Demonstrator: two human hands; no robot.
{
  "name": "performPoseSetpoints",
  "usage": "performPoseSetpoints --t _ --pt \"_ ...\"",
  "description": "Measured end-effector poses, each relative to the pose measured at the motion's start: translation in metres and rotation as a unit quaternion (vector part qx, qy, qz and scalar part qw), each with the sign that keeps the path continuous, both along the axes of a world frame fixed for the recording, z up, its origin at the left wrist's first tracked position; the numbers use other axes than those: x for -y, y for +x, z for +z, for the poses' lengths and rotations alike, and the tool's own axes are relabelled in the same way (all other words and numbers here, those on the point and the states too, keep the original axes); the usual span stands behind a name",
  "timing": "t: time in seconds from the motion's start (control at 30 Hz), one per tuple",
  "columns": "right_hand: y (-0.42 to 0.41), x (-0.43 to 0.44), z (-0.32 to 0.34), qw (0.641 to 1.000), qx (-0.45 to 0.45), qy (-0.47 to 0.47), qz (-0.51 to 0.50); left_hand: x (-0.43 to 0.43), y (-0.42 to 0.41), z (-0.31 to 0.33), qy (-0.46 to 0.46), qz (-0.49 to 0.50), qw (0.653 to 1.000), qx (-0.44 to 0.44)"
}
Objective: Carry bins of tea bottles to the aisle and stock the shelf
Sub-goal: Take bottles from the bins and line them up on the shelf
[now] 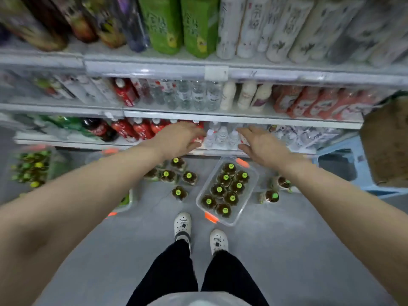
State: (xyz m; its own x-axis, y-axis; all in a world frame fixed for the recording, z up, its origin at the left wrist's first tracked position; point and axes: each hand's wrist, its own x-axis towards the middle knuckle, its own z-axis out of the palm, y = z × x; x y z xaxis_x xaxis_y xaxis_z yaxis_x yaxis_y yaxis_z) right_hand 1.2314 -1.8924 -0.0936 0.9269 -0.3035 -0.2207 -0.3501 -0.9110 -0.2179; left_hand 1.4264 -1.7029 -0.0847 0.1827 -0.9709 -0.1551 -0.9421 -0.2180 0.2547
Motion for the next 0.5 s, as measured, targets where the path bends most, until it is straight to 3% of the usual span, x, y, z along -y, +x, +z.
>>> performPoseSetpoints --t 0.2,0.5 --pt "0.058 -0.052 0.091 0.981 0.063 -0.064 0.169 -0.099 -0.014 0.089 -0.078 0.097 0.988 0.091" --pt "0.143 -0.202 0.149 0.892 0.171 -0.089 0.409 -0.279 -0.035 0.138 -0.122 0.240 0.941 0.203"
